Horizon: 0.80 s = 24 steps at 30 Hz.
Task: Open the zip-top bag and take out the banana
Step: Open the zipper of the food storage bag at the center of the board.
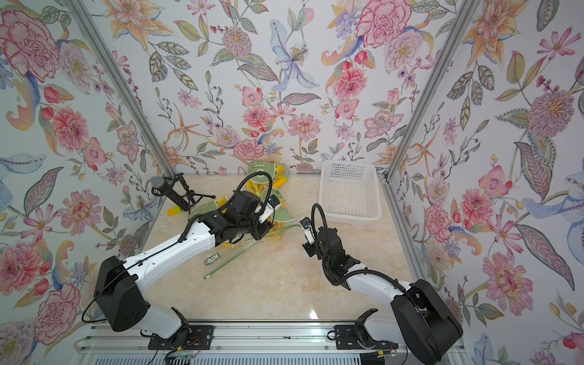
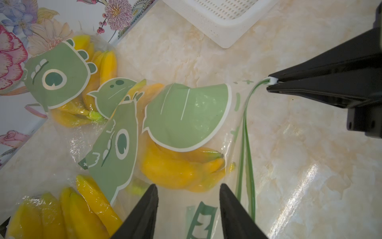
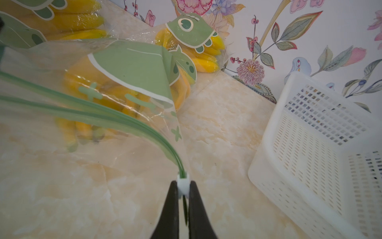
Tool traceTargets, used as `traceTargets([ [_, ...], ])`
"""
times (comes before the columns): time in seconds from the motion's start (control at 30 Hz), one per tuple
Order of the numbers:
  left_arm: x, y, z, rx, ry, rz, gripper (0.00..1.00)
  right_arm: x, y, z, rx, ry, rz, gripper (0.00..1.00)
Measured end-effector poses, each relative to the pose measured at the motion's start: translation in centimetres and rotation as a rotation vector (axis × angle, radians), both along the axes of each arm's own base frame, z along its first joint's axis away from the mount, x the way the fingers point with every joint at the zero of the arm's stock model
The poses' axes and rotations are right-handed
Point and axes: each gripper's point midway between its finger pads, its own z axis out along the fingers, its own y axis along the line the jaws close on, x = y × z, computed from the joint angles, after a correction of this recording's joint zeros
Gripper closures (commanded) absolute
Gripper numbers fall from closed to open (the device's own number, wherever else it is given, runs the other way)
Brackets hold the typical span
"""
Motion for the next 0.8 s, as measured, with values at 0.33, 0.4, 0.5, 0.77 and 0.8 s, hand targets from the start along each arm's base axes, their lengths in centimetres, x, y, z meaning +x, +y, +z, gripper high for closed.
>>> traceTargets([
  [0.33,-0.9,0.3,-0.8,0.027,0.042,-0.024,0.50,0.0,0.0,0.0,0.001,-0.001,0.000,0.97],
  [0.4,-1.0,0.4,-1.0,0.035,0.049,-0.027,0.51,0.0,0.0,0.0,0.001,-0.001,0.000,0.97],
  [0.5,-1.2,0.5,-1.2,0.044,0.053,-0.031,0.55,0.0,0.0,0.0,0.001,-0.001,0.000,0.97],
  [0.77,-1.5,0.5,-1.3,0.044,0.066,-0.045,0.47,0.0,0.0,0.0,0.000,-0.001,0.000,0.97],
  [0.8,-1.6,0.4,-1.3,0.040,0.069,-0.050,0.47,0.0,0.0,0.0,0.000,-0.001,0.000,0.97],
])
